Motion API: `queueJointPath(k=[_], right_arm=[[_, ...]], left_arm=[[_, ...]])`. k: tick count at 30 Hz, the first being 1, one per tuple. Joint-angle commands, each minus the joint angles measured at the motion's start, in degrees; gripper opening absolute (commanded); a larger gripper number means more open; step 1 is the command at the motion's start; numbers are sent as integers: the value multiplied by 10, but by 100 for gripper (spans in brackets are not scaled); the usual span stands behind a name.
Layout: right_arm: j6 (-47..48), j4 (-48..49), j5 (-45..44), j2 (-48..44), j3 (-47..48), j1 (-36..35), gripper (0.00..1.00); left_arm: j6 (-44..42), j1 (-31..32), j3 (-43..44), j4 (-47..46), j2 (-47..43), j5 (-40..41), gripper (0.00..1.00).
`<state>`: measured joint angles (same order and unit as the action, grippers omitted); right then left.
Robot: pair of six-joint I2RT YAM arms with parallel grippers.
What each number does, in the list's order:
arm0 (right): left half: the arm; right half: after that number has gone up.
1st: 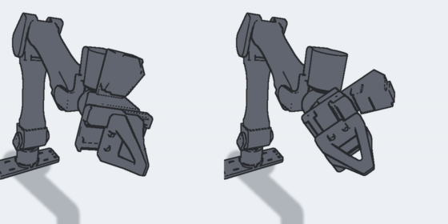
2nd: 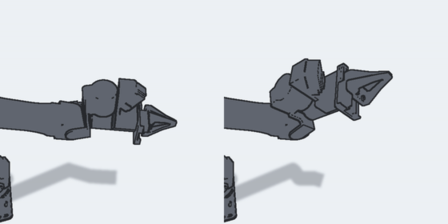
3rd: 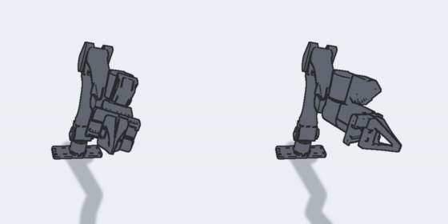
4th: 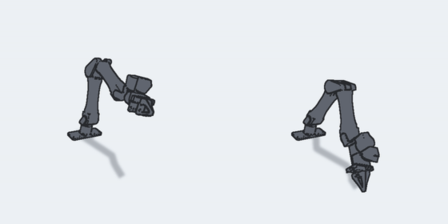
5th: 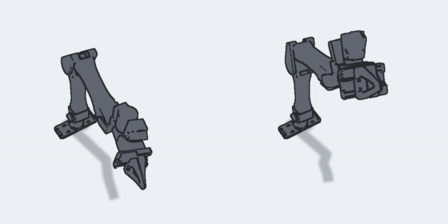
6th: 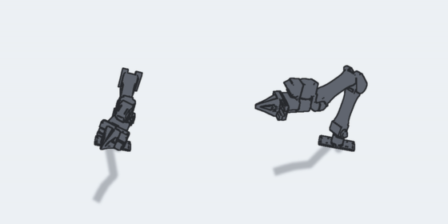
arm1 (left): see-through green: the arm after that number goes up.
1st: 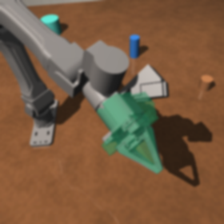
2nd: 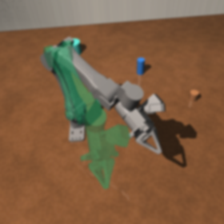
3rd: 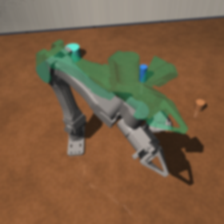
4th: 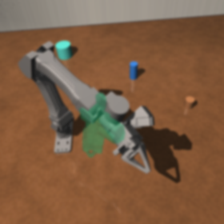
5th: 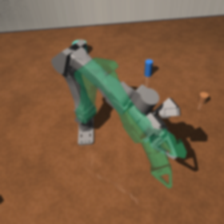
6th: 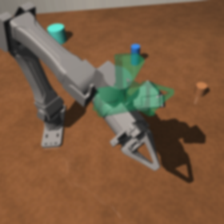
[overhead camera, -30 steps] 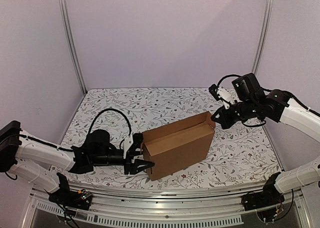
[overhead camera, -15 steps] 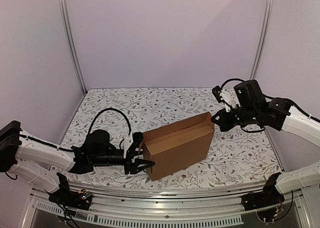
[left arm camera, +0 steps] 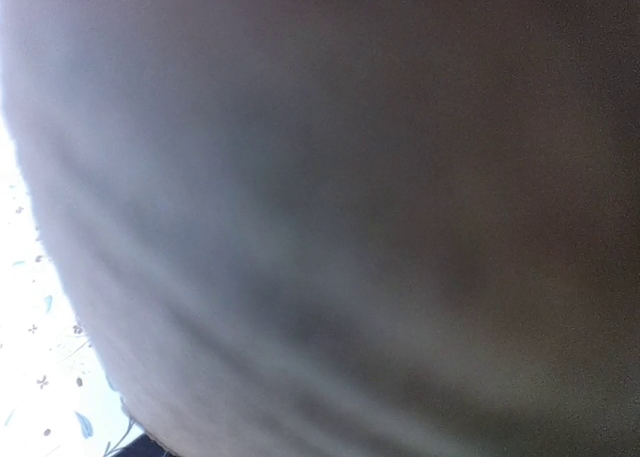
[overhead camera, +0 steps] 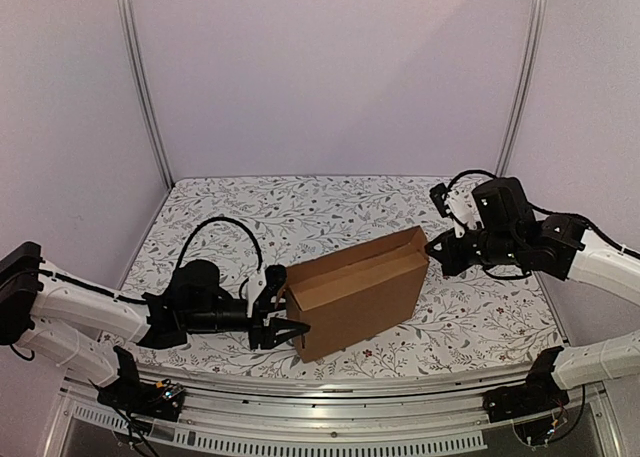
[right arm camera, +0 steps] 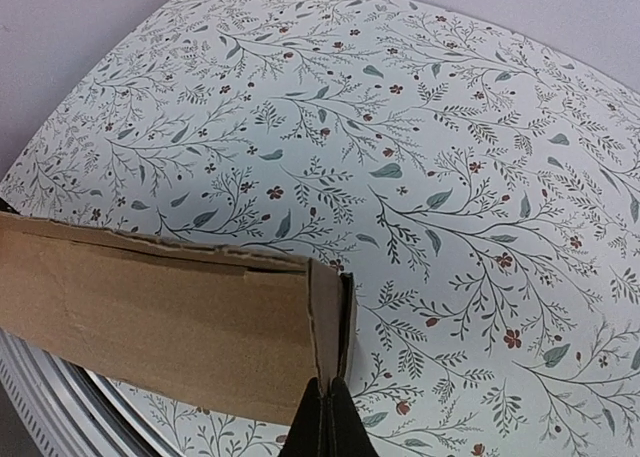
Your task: Fold the paper box
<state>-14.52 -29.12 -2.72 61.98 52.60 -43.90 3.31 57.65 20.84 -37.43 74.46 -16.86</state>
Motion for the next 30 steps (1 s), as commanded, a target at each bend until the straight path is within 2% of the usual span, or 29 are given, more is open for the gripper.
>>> queueJointPath(k=[1, 11, 12, 13, 17, 19, 22, 25, 30], right_arm=[[-17, -27, -14, -14, -38, -10, 0], [-32, -3, -41, -50, -65, -17, 0], [-28, -5, -47, -56, -60, -18, 4], [-26, -8, -53, -61, -53, -18, 16], [-6, -18, -65, -65, -15, -17, 46], [11, -29, -75, -58, 8, -17, 54], [38, -48, -85, -34, 43, -17, 60], [75, -62, -76, -5, 72, -11, 60], [110, -77, -7, 35, 105, 15, 48]], left_arm=[[15, 0, 5, 55, -11, 28, 26], [2, 0, 23, 95, -19, 32, 28], [2, 1, 24, 98, -19, 31, 28], [0, 1, 24, 100, -19, 31, 28], [-5, 0, 30, 110, -18, 29, 27], [-5, 0, 32, 113, -18, 26, 27], [-6, 0, 32, 117, -20, 23, 27], [-7, 0, 31, 119, -22, 22, 27], [-7, 0, 28, 119, -26, 18, 27]])
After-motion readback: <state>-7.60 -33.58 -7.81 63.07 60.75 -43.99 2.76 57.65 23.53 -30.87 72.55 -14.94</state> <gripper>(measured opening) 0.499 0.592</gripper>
